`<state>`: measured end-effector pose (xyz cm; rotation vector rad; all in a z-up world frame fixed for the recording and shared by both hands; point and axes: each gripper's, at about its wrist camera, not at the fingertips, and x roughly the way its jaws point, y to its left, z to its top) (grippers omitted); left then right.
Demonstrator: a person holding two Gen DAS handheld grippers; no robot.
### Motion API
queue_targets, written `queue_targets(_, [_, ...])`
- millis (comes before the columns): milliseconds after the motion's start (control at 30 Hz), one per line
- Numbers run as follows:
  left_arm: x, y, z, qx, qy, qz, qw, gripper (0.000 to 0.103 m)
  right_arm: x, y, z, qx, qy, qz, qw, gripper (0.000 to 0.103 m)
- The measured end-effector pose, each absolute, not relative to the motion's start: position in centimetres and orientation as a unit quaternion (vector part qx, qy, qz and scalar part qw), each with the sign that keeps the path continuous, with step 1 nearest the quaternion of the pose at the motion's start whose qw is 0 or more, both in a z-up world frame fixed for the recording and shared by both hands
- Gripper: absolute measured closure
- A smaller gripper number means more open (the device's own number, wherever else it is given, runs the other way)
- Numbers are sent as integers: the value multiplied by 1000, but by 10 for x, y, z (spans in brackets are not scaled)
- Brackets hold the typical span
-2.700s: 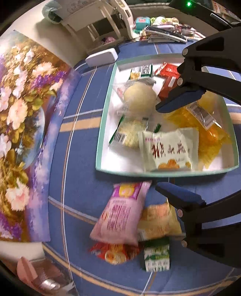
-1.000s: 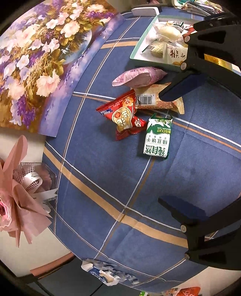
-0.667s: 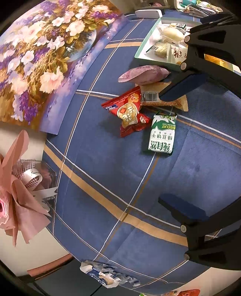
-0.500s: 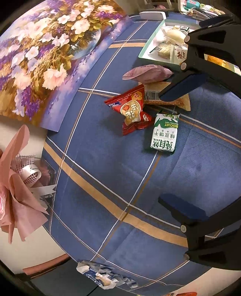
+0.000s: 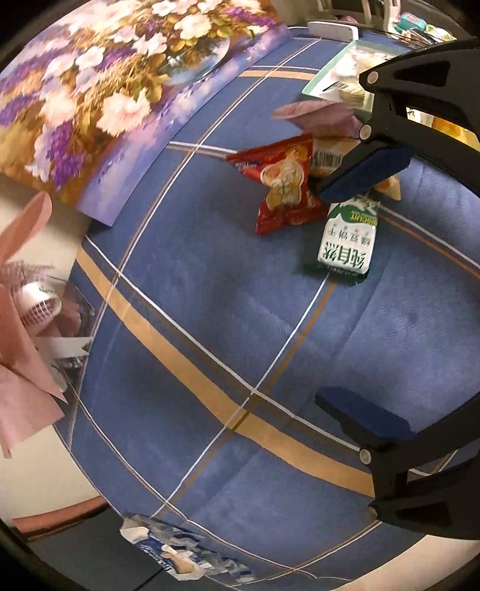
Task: Organize snacks
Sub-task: 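Withdraw both tools back over the snack pile, then grasp the green-white biscuit box with the left tool while the right tool grasps the tan bread pack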
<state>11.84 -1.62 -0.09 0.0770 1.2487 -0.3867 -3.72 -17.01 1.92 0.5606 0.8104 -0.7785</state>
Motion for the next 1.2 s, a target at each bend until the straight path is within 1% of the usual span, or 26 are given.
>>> queue_targets(333, [114,-41,-34,53,619,-199,758,3,-20,-162,-9,244,432,-343,798,0])
queue_targets(700, [113,-67,-60,65,640,-223,733,3,-25,-172,-25,249,451,-359,778,0])
queue_targets(967, [114,-69,-64,67,637,-215,737,4,-25,-173,-28,245,458,-362,774,0])
queue_targets(1067, [115,-66,-62,65,635,-209,741,10,-25,-173,-27,248,456,-359,775,0])
queue_targets(1200, [115,-57,-57,56,630,-205,747,25,-23,-170,-25,248,452,-356,779,0])
